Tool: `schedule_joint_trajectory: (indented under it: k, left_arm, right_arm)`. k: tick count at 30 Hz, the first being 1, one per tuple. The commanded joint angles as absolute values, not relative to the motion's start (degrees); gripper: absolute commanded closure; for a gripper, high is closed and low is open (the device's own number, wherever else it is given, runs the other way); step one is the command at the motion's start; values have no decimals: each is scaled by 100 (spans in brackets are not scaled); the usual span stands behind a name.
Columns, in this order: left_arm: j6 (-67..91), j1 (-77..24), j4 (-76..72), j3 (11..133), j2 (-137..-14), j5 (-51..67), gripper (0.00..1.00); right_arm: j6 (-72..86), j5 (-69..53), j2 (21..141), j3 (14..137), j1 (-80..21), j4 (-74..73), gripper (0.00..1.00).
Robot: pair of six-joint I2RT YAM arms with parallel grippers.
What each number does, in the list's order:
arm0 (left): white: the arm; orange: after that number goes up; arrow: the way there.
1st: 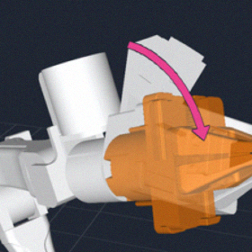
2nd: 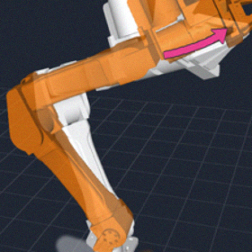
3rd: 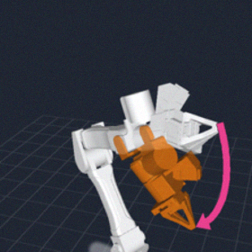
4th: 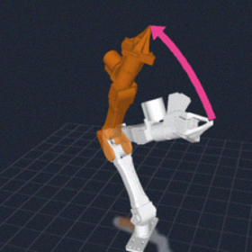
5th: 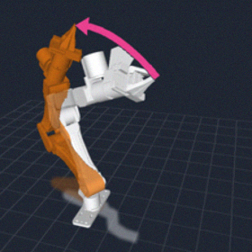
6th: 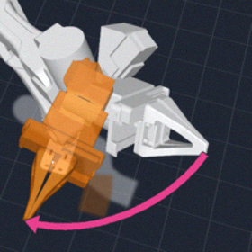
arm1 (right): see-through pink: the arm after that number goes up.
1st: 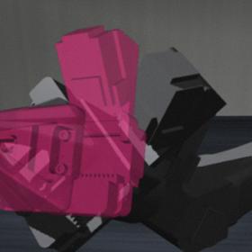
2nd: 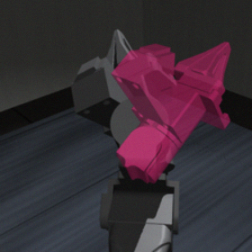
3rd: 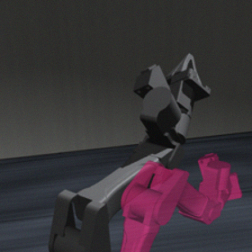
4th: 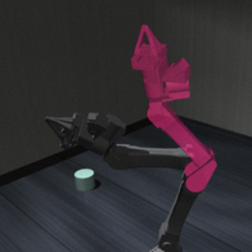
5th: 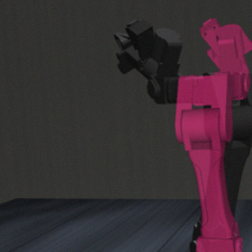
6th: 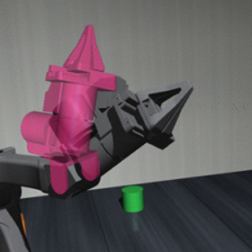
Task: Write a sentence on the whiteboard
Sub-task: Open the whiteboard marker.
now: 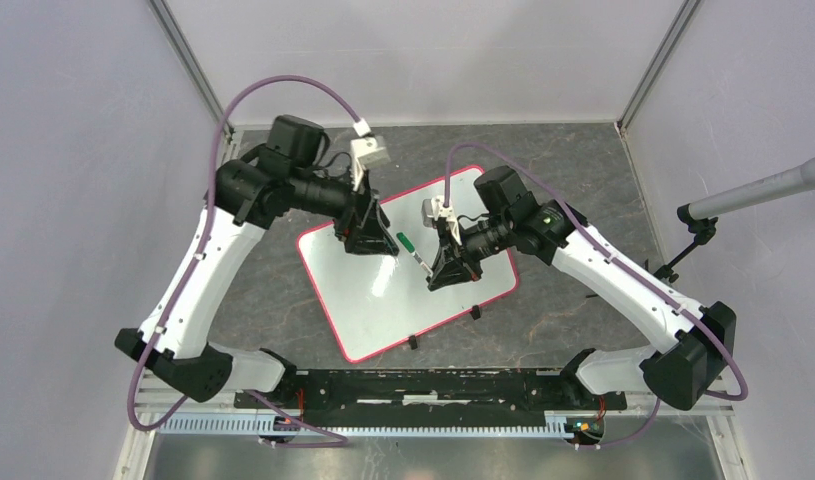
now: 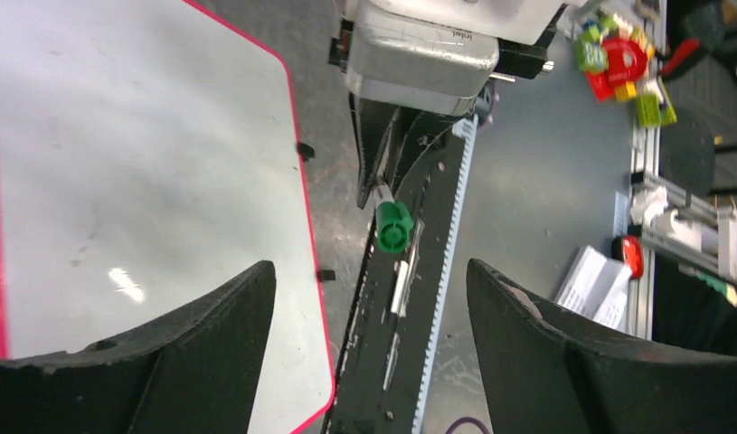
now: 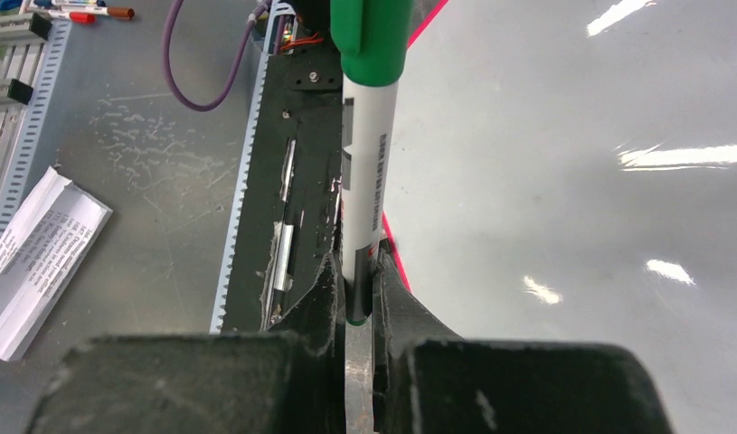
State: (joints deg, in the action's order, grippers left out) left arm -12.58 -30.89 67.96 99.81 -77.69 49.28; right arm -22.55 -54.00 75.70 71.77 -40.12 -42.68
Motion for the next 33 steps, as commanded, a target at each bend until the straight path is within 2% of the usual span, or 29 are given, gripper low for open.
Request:
schedule_joint_trajectory:
  k: [1,11,17,27,30,33]
  left_arm:
    - [-1714,-3567,7027,10047,-7772,4604,25]
    - [-1951,-3919,6838,9886,-7735,4640,36]
    - [-2238,-4071,6812,9673,-7676,4588,49]
    - [-2462,-4175,6563,9466,-7469,4434,53]
    - [-2538,-4175,6558,9445,-7435,4460,64]
    - [-2603,-4175,6561,9392,-7402,4507,81]
  right_arm:
    - [-2512,-5484,7427,7198,-4141,-4462,100]
    - [-2643,-5580,7534,7228,-4297,-4646,100]
    - [-2655,-5642,7611,7253,-4330,-4675,100]
    - [-2651,-5798,7700,7216,-4373,-4720,100]
    - [-2660,-5800,7710,7223,-4379,-4733,100]
    - [-2663,-5826,7717,7242,-4386,-4746,100]
